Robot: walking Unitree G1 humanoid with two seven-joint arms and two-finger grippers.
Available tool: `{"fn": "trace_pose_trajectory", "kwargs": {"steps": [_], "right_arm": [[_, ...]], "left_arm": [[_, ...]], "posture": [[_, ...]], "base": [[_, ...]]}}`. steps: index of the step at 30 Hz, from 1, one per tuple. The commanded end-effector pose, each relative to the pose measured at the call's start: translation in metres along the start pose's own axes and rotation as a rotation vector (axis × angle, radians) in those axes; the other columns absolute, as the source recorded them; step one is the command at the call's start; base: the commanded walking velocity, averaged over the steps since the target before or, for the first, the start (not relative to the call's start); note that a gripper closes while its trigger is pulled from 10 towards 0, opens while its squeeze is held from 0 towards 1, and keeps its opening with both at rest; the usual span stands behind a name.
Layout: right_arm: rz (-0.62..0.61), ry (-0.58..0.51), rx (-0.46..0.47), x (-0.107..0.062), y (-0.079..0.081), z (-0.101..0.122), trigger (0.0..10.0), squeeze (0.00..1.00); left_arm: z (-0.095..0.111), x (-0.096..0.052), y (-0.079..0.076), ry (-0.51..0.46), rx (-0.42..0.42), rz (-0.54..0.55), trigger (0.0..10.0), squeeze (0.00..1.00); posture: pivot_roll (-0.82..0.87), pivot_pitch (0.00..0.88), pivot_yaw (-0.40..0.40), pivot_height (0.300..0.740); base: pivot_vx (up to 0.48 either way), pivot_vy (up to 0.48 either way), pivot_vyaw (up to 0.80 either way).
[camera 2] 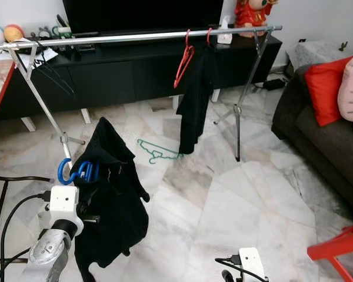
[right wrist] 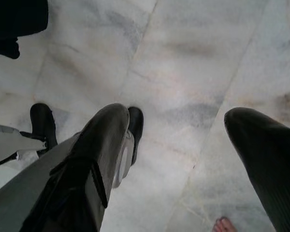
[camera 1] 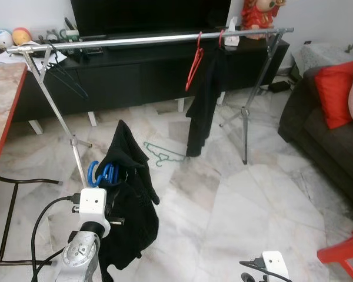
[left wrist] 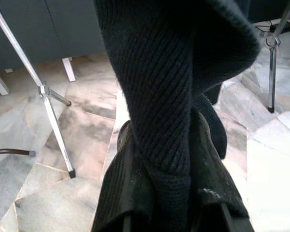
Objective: Hang hanger
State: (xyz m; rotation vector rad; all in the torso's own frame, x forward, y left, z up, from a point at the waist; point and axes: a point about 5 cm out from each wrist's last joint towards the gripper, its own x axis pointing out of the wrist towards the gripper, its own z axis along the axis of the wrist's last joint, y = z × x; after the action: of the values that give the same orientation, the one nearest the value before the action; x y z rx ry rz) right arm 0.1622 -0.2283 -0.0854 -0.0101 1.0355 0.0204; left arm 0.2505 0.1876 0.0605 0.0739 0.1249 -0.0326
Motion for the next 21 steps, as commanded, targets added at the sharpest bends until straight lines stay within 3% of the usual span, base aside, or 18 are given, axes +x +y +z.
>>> {"fn": "trace_pose_trajectory", "kwargs": {"steps": [1, 21], "right_arm": [[-0.011, 0.009, 0.001, -0.0013, -0.0039, -0.0027, 10.0, 0.0], [-0.013, 0.006, 0.002, -0.0011, -0.0046, -0.0009, 10.0, 0.0]], "left_arm": [[0.0104, 0.002, -0.0001, -0.042, 0.009, -0.003, 10.0, 0.0], [0.013, 0.0023, -0.0014, -0.045, 0.008, 0.003, 10.0, 0.0]], "posture": [[0.01, 0.058, -0.06, 0.74], [0.01, 0.077, -0.065, 0.74]], "base": [[-0.24, 0.0, 0.0], [-0.256, 0.0, 0.0]]}}
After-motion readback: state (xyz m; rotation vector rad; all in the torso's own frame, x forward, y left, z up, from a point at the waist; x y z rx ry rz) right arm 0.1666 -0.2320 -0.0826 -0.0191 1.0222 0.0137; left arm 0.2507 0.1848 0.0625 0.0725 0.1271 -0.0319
